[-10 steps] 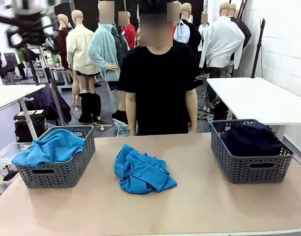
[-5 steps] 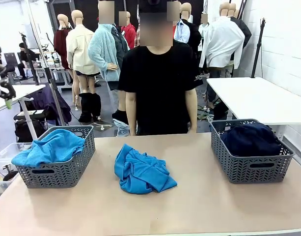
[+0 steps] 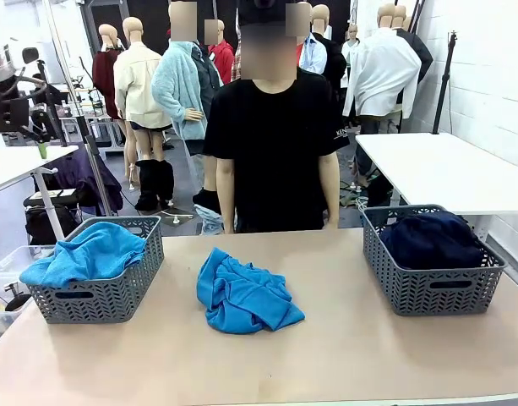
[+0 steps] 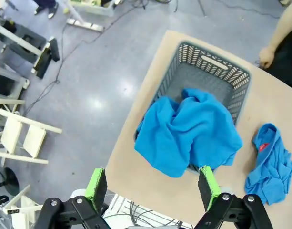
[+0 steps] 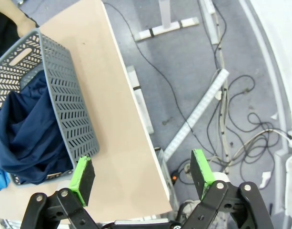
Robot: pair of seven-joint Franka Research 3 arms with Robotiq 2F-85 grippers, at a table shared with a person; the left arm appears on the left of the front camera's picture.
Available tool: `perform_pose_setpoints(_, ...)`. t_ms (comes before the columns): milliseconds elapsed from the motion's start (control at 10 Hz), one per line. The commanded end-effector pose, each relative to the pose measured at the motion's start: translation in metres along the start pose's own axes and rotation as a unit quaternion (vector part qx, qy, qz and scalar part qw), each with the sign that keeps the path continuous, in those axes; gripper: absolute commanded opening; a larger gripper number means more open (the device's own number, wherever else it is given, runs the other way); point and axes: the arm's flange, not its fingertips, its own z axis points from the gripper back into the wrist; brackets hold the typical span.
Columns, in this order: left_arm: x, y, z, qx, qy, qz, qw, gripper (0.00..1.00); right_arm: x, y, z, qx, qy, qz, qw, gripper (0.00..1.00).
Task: Sort the tops and bottoms.
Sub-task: Lift clothes from the center of the table with your right hand.
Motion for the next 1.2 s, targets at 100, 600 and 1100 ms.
perform_pose_setpoints(100, 0.047, 0.08, -0.04, -0.003, 0.046, -0.002, 0.999, 1.0, -0.001, 0.0, 0.001, -0.008, 0.007, 0.004, 1.0, 1.0)
perform_pose_setpoints(600, 0.044, 0.167, -0.099, -0.069, 0.105, -0.074, 0.989, 1.0, -0.001, 0.0, 0.001, -0.008, 0.007, 0.004, 1.0, 1.0)
perform_pose_setpoints(1100, 0.044, 0.16, -0.109, -0.049, 0.096, -0.052, 0.993, 1.0, 0.0, 0.019, 0.068, 0.004, -0.081, 0.03, 0.996, 1.0)
